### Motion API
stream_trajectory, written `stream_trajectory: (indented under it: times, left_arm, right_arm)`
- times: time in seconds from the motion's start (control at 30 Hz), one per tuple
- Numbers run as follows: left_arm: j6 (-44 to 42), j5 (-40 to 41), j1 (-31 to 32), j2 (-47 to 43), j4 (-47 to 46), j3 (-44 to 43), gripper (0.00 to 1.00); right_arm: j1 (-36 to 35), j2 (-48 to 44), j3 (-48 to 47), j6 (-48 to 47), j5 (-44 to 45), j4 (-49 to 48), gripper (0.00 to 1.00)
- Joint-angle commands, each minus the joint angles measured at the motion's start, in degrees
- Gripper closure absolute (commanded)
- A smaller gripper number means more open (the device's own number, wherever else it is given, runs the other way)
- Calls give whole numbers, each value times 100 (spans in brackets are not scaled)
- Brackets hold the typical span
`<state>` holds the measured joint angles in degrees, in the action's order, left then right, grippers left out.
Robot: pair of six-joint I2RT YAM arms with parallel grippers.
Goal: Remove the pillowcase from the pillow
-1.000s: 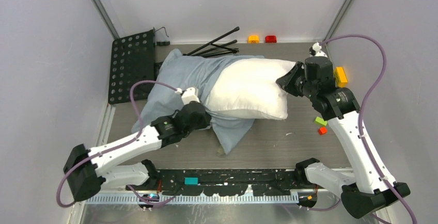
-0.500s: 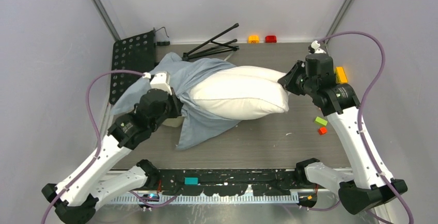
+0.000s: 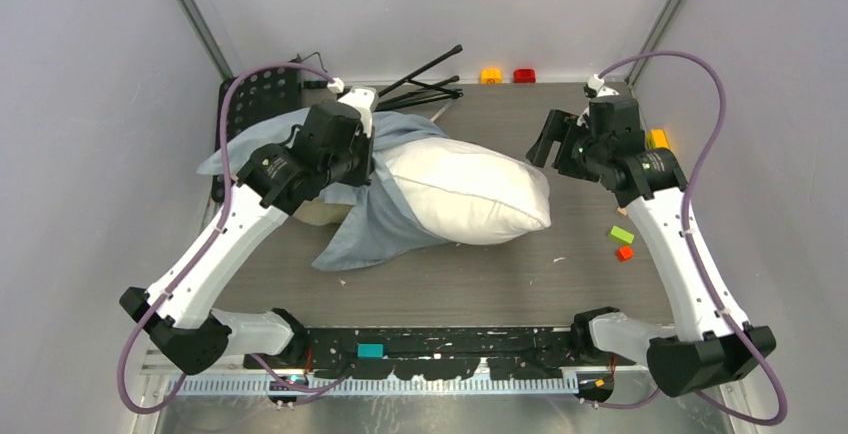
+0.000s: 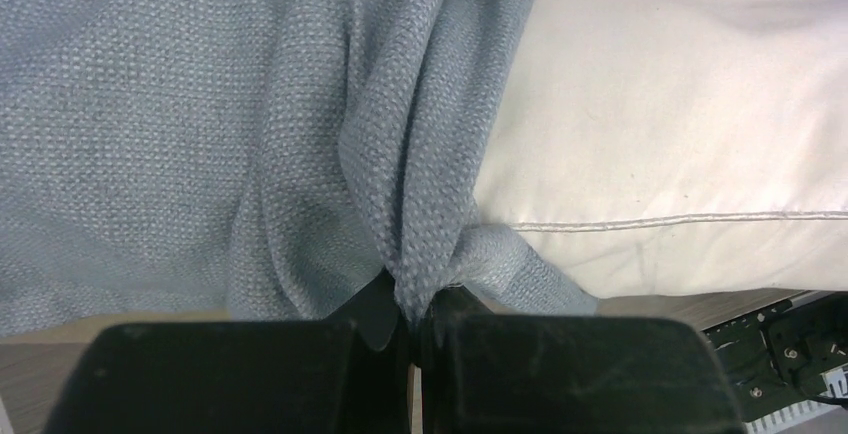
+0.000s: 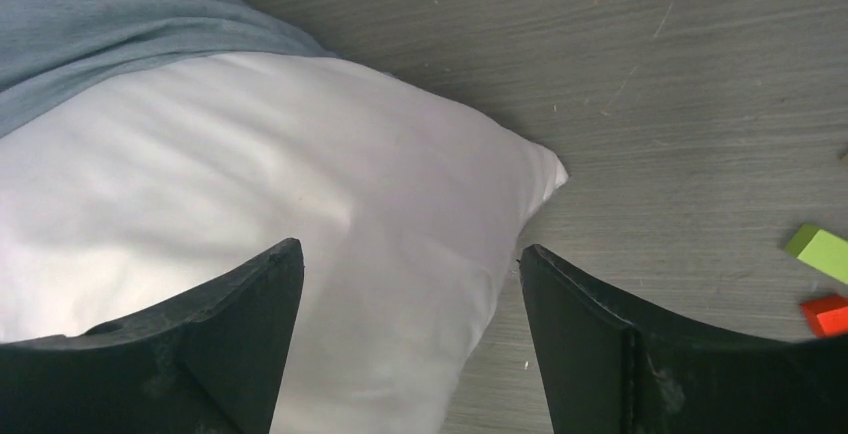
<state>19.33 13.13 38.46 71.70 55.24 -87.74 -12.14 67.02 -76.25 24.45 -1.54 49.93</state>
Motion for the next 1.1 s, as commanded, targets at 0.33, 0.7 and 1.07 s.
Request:
stream_trajectory:
  times: [0.33, 0.7, 1.07]
  left_arm:
    - [-351, -122, -92, 291, -415, -501, 100]
    - [-212, -301, -86, 352, -490, -488, 100]
    - [-235, -154, -92, 347, -514, -496, 100]
  right_arm:
    - [-347, -928, -141, -316, -3106, -1722, 13]
    - [-2446, -353, -111, -1796, -519, -524, 12]
    - [-3213, 411, -152, -1983, 1361, 305, 30]
